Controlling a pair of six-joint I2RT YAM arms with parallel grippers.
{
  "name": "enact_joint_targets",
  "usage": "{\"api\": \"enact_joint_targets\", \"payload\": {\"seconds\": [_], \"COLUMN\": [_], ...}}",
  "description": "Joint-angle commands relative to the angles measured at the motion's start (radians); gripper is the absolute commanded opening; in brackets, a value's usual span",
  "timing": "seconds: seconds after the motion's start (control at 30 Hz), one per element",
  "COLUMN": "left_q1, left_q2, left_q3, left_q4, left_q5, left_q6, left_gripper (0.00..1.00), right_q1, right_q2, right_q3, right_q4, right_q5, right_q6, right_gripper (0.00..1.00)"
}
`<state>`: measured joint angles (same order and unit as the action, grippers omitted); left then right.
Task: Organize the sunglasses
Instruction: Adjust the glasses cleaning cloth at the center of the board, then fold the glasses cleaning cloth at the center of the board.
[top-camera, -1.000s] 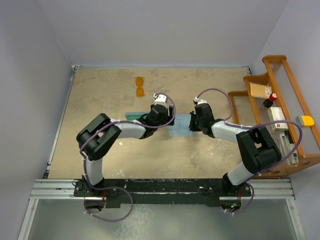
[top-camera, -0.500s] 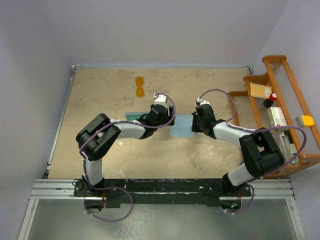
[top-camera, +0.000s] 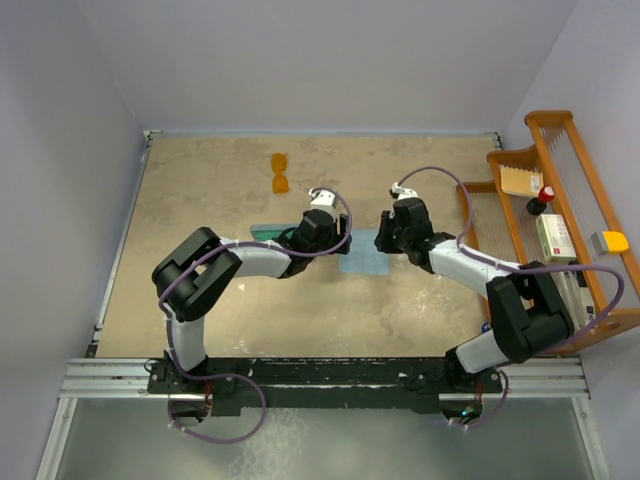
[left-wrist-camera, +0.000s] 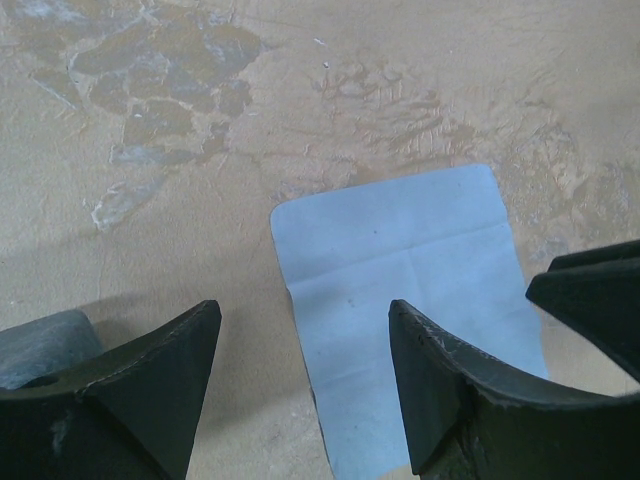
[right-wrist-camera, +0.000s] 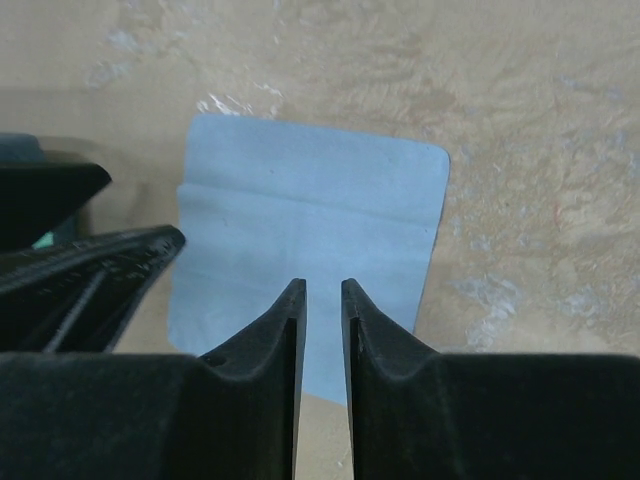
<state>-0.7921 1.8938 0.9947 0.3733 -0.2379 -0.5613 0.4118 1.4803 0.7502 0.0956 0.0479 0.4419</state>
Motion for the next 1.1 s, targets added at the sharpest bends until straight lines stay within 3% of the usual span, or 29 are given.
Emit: {"api": "enact_joint_targets", "payload": {"seconds": [0.0,0.2,1.07], "left_q1": [0.004,0.009,0.03], "left_q2": [-0.029,0.004,0.117], "left_q3": [0.047,0.106,0.216], "left_q4": [-0.001,-0.058,-0.162], "left_q5": [0.034,0.059,0.087], "left_q6": [0.031,0.065,0.119], "left_gripper": [0.66,0.64,0.6], "right_q1": [-0.001,-0.018,-0.08], "right_q2": [0.011,0.055,0.101], "right_q3": [0.084,0.127,0.128], "right_q4": [-0.012,-0.037,-0.011], "right_q5": [0.002,0.016,0.028], "right_q6": [-0.016,-0.028,-0.046], "right_gripper": [0.24,0.3,0.29]}}
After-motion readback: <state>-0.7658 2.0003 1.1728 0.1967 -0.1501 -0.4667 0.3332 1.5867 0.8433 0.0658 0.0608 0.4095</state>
